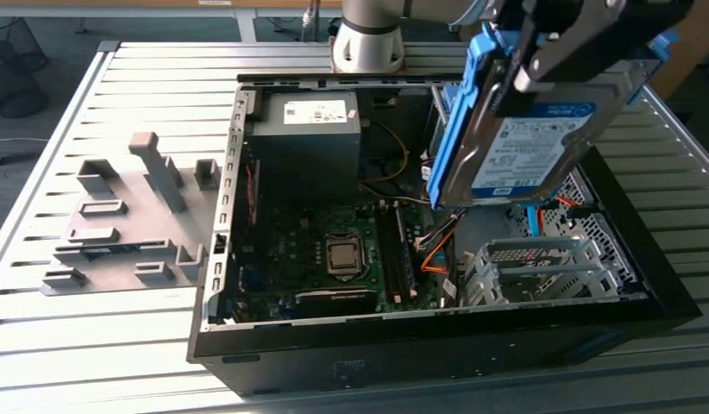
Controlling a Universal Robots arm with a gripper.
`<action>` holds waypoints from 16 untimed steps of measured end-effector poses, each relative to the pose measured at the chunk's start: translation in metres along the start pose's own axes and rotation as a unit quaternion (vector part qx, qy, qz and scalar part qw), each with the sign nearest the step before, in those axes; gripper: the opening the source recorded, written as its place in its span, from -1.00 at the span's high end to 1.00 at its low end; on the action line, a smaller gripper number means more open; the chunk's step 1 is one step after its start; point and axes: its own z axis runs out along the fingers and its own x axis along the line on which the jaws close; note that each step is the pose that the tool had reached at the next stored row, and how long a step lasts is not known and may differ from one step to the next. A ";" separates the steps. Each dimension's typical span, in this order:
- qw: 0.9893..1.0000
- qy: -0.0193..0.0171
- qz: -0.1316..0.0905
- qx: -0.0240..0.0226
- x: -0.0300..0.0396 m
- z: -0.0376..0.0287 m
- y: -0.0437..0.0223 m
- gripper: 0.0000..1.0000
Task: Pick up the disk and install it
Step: 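Insert the disk into the insertion slot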
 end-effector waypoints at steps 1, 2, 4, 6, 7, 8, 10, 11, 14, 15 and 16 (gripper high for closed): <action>1.000 0.000 0.000 0.000 0.0031 0.0016 -0.0004 0.26; 1.000 0.000 0.000 0.000 0.0057 0.0034 -0.0011 0.26; 1.000 0.000 0.000 0.000 0.0075 0.0071 -0.0062 0.26; 1.000 0.000 0.000 0.000 0.0080 0.0105 -0.0135 0.26; 1.000 0.000 0.000 0.000 0.0082 0.0122 -0.0174 0.26; 1.000 0.000 0.000 0.000 0.0085 0.0139 -0.0212 0.26; 1.000 0.000 0.000 0.000 0.0092 0.0176 -0.0287 0.26; 1.000 0.000 0.000 0.000 0.0101 0.0193 -0.0316 0.26; 1.000 0.000 0.000 0.000 0.0147 0.0239 -0.0372 0.26; 1.000 0.000 0.000 0.000 0.0166 0.0253 -0.0378 0.26; 1.000 0.000 0.000 0.000 0.0174 0.0261 -0.0380 0.26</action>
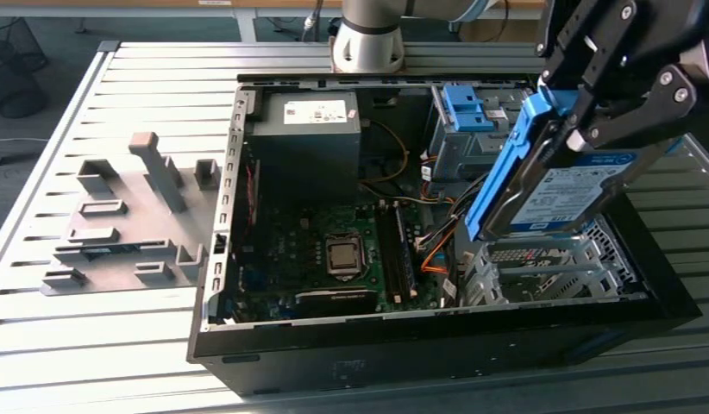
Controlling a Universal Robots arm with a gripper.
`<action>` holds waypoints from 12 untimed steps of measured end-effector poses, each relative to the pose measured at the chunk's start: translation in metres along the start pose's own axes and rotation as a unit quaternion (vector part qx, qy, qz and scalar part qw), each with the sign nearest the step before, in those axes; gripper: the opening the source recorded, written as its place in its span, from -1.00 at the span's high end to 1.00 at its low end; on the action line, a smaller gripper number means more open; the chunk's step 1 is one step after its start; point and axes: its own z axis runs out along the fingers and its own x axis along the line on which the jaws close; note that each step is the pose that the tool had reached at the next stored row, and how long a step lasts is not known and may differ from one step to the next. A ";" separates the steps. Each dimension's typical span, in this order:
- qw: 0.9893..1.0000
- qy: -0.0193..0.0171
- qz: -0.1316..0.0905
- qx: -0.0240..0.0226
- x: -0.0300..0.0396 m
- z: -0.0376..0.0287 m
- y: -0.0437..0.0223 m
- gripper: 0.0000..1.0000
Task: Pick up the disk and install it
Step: 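Insert the disk into the insertion slot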
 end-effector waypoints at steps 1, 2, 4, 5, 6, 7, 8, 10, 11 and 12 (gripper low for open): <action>1.000 0.000 0.000 0.000 0.0000 0.0000 0.0000 0.26; 1.000 0.000 0.000 0.000 0.0000 0.0000 0.0000 0.26; 1.000 0.000 0.000 0.000 0.0001 0.0000 -0.0001 0.26; 1.000 0.000 0.000 0.000 0.0001 0.0000 -0.0001 0.26; 1.000 0.000 0.000 0.000 0.0001 0.0001 -0.0001 0.26; 1.000 0.000 0.000 0.000 0.0001 0.0001 -0.0001 0.26; 1.000 0.000 0.000 0.000 0.0005 0.0003 -0.0001 0.26; 1.000 0.000 0.000 0.000 0.0034 0.0007 -0.0002 0.26; 1.000 0.000 0.000 0.000 0.0060 0.0013 -0.0004 0.26; 1.000 0.000 0.000 0.000 0.0083 0.0022 -0.0010 0.26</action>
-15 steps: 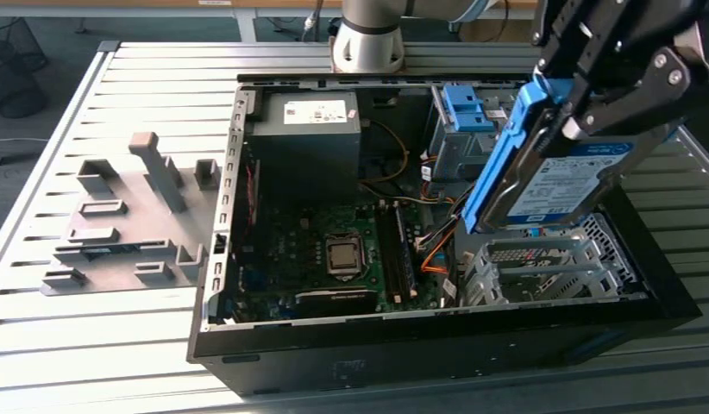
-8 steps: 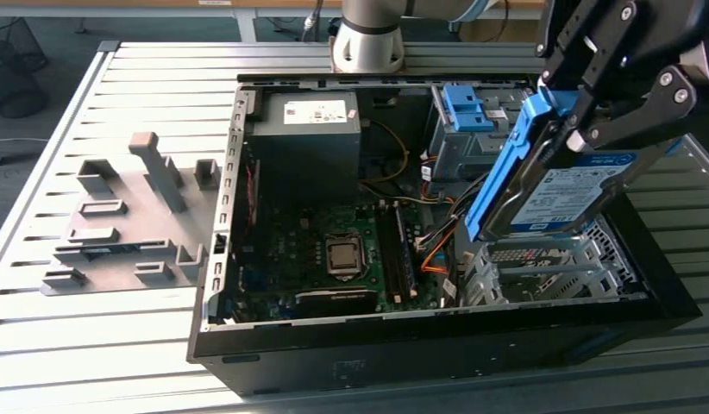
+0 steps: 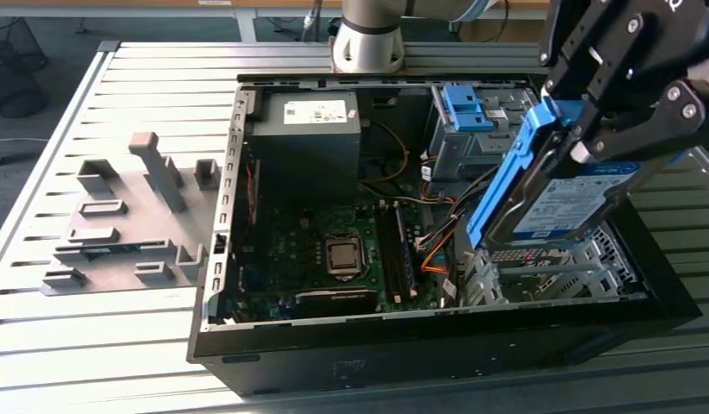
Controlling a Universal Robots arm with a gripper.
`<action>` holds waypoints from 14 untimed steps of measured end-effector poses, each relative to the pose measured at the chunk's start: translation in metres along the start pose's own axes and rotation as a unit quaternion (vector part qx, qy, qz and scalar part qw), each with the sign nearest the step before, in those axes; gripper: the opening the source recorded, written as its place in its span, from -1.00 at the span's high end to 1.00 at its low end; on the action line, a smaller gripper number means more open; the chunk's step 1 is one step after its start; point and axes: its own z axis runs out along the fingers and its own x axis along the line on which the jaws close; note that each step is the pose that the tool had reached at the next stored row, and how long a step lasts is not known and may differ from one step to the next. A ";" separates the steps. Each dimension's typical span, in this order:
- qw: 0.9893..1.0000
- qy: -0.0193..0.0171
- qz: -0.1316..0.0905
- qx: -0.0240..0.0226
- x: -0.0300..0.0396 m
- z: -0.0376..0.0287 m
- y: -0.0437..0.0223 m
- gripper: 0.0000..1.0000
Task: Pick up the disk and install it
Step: 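Insert the disk into the insertion slot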
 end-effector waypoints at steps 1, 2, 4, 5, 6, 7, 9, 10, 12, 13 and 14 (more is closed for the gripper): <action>1.000 0.000 0.000 0.000 0.0016 0.0015 -0.0014 0.26; 1.000 0.000 0.000 0.000 0.0023 0.0035 -0.0043 0.26; 1.000 0.000 0.000 0.000 0.0025 0.0068 -0.0126 0.26; 1.000 0.000 0.000 0.000 0.0025 0.0086 -0.0171 0.26; 1.000 0.000 0.000 0.000 0.0025 0.0103 -0.0213 0.26; 1.000 0.000 0.000 0.000 0.0025 0.0120 -0.0248 0.26; 1.000 0.000 0.000 0.000 0.0026 0.0156 -0.0289 0.26; 1.000 0.000 0.000 0.000 0.0026 0.0174 -0.0293 0.26; 1.000 0.000 0.000 0.000 0.0021 0.0209 -0.0295 0.26; 1.000 0.000 0.001 0.000 0.0017 0.0226 -0.0295 0.26; 1.000 0.000 0.002 0.000 0.0013 0.0243 -0.0297 0.26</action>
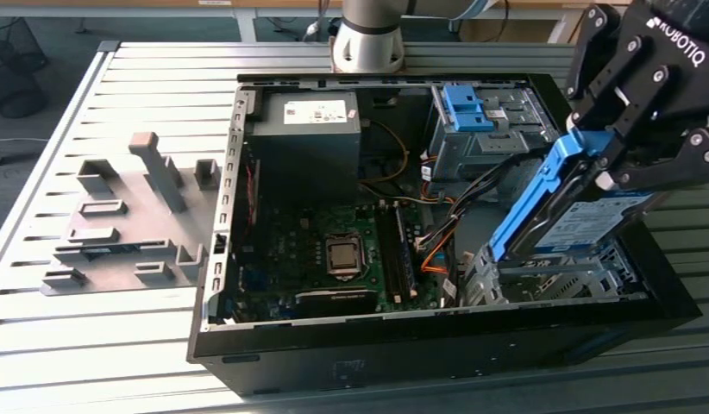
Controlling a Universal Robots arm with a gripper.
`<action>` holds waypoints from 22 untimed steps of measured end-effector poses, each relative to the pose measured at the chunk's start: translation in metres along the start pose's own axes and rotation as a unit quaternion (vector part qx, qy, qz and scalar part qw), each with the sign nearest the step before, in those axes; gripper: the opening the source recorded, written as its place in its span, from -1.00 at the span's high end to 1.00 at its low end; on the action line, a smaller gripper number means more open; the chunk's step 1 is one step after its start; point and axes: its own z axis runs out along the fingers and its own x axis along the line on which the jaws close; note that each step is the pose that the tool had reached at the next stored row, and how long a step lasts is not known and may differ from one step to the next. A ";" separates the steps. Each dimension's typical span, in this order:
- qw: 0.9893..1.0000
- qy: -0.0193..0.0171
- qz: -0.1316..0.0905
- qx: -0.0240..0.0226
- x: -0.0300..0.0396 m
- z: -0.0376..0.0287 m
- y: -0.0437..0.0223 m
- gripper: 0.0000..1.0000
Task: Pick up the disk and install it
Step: 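Insert the disk into the insertion slot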
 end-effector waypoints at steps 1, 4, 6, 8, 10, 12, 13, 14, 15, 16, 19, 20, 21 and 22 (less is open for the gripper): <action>1.000 0.000 0.001 0.000 -0.0001 0.0017 -0.0004 0.26; 1.000 0.000 0.002 0.000 -0.0002 0.0053 -0.0028 0.26; 1.000 0.000 0.002 0.000 -0.0003 0.0068 -0.0039 0.26; 1.000 0.000 0.003 0.000 -0.0004 0.0079 -0.0042 0.26; 1.000 0.000 0.003 0.000 -0.0006 0.0093 -0.0043 0.26; 1.000 -0.001 0.003 0.000 -0.0007 0.0107 -0.0044 0.26; 1.000 -0.001 0.003 0.000 -0.0008 0.0115 -0.0044 0.26; 1.000 -0.001 0.003 0.000 -0.0008 0.0122 -0.0044 0.26; 1.000 -0.001 0.003 0.000 -0.0009 0.0128 -0.0044 0.26; 1.000 -0.001 0.003 0.000 -0.0009 0.0135 -0.0044 0.26; 1.000 -0.001 0.003 0.000 -0.0008 0.0159 -0.0045 0.26; 1.000 -0.001 0.003 0.000 -0.0008 0.0169 -0.0045 0.26; 1.000 -0.001 0.003 0.000 -0.0007 0.0178 -0.0045 0.26; 1.000 -0.001 0.003 0.000 -0.0007 0.0189 -0.0045 0.26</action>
